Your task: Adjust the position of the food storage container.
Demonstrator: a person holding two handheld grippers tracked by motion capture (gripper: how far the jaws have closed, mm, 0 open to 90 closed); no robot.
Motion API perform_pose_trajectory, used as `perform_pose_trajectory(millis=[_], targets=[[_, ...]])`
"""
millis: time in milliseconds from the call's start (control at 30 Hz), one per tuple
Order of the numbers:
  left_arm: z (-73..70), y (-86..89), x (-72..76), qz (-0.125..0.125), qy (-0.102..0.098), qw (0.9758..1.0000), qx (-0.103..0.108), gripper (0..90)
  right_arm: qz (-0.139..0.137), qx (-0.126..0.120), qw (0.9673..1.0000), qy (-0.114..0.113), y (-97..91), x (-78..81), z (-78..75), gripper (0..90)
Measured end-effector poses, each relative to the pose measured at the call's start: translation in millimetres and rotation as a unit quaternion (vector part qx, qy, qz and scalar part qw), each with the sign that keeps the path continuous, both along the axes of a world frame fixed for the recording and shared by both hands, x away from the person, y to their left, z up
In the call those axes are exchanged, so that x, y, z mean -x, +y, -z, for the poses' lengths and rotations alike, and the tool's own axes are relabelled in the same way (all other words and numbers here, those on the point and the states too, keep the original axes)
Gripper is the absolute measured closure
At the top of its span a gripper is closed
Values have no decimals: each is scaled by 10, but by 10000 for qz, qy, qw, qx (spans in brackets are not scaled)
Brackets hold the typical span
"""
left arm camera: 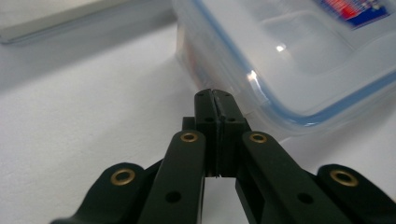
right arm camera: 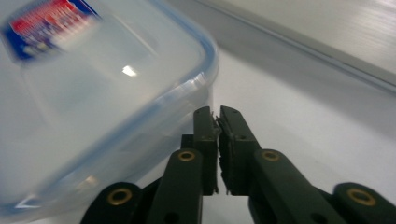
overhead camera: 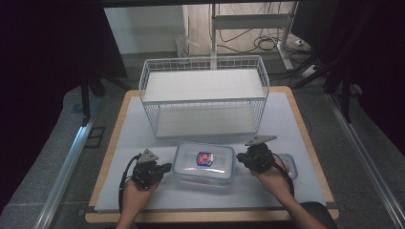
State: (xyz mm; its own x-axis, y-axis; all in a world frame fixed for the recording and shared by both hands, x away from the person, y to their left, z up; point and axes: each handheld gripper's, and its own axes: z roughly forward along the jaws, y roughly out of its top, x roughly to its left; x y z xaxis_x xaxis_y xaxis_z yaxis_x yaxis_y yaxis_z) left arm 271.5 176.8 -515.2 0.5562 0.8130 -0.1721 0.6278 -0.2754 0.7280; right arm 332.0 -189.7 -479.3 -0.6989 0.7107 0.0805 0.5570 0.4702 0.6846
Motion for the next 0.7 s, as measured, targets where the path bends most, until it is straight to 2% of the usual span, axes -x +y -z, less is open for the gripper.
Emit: perform_pose_trajectory(millis=[33, 67, 100, 167, 200, 333, 400, 567, 700], targets=[[2, -44, 5, -5, -16, 9999, -135, 900, -36, -26, 10000, 32, -9, 45, -17, 850], [2, -44, 5, -5, -16, 9999, -135, 900, -36, -26, 10000, 32, -9, 45, -17, 850], [-20, -53, 29, 8, -54, 9997, -229, 900, -160, 136, 9998, -35, 5, 148, -14, 856], [-29, -48, 43, -5, -49, 9998, -196, 900, -281, 228, 9993, 35, 28, 214, 36, 870], [-33, -48, 60, 5, -52, 9998, -192, 900, -292, 316, 9991, -1, 45, 233, 64, 872], [-51, -100, 108, 48, -35, 9994, -330, 900, -289, 409, 9987, 13, 68, 214, 110, 886], [-56, -141, 123, 50, -50, 9991, -428, 900, -248, 496, 9984, -52, 74, 193, 111, 893], [-54, -191, 197, 99, -3, 9994, -344, 900, -129, 500, 9986, -76, 45, 129, 111, 894], [-58, -205, 219, 120, -48, 9990, -423, 900, -131, 514, 9986, -70, 50, 124, 120, 896]])
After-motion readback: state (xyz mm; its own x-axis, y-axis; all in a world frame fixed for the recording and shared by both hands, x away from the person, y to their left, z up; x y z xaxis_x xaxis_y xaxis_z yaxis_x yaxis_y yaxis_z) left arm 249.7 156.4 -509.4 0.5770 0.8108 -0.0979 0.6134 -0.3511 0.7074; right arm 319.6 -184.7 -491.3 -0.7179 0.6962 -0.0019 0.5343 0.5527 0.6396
